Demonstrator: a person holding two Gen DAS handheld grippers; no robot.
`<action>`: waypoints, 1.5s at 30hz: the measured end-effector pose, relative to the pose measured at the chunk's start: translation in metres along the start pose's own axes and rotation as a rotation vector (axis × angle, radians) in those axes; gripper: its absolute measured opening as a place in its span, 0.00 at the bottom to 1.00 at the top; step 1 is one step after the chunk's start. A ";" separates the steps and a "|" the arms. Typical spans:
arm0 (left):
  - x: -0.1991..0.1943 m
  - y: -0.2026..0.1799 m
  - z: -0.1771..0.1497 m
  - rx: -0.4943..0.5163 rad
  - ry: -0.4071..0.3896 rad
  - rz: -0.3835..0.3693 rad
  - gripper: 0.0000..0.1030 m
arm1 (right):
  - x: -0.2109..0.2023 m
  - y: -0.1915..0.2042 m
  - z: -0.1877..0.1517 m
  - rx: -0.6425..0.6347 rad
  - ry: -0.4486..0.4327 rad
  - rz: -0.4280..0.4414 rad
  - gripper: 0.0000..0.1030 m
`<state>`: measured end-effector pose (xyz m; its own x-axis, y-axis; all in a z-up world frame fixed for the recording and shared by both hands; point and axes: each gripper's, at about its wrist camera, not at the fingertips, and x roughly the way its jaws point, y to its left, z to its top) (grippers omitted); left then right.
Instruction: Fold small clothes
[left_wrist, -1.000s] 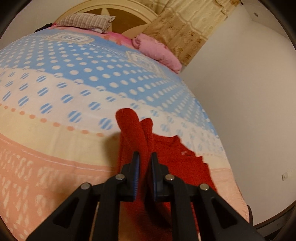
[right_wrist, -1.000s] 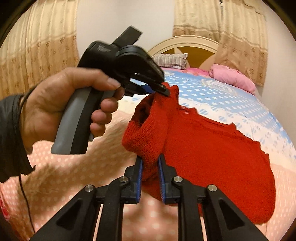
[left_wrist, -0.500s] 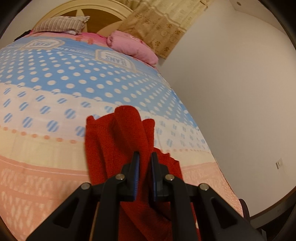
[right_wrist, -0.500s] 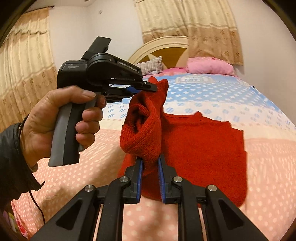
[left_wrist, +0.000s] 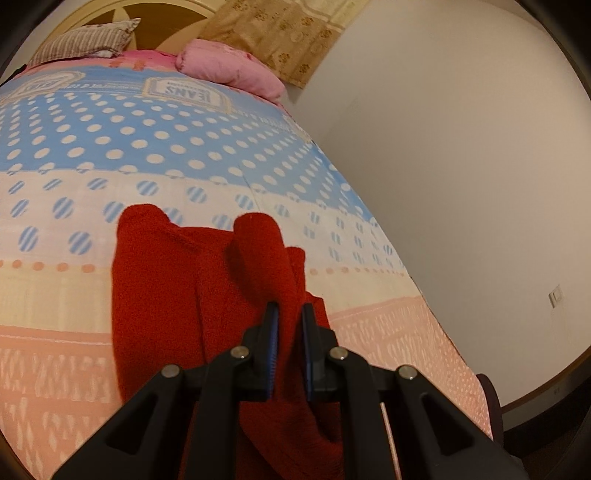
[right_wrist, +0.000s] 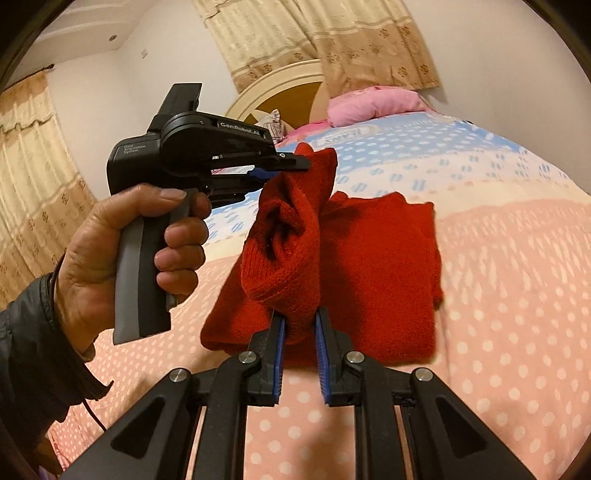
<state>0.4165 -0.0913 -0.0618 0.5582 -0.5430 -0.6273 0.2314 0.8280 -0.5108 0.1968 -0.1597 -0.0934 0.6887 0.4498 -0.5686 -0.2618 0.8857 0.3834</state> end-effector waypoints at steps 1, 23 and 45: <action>0.003 -0.003 0.000 0.002 0.005 -0.001 0.12 | -0.001 -0.002 -0.001 0.006 0.000 -0.002 0.15; -0.027 -0.051 -0.061 0.361 -0.035 0.109 0.56 | -0.027 -0.076 -0.016 0.293 -0.031 0.072 0.74; -0.055 0.052 -0.118 0.095 -0.074 0.168 0.87 | 0.094 -0.080 0.068 0.308 0.285 0.120 0.21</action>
<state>0.3044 -0.0347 -0.1235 0.6511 -0.3876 -0.6526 0.2022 0.9173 -0.3430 0.3287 -0.1962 -0.1277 0.4402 0.5995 -0.6685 -0.0846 0.7689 0.6338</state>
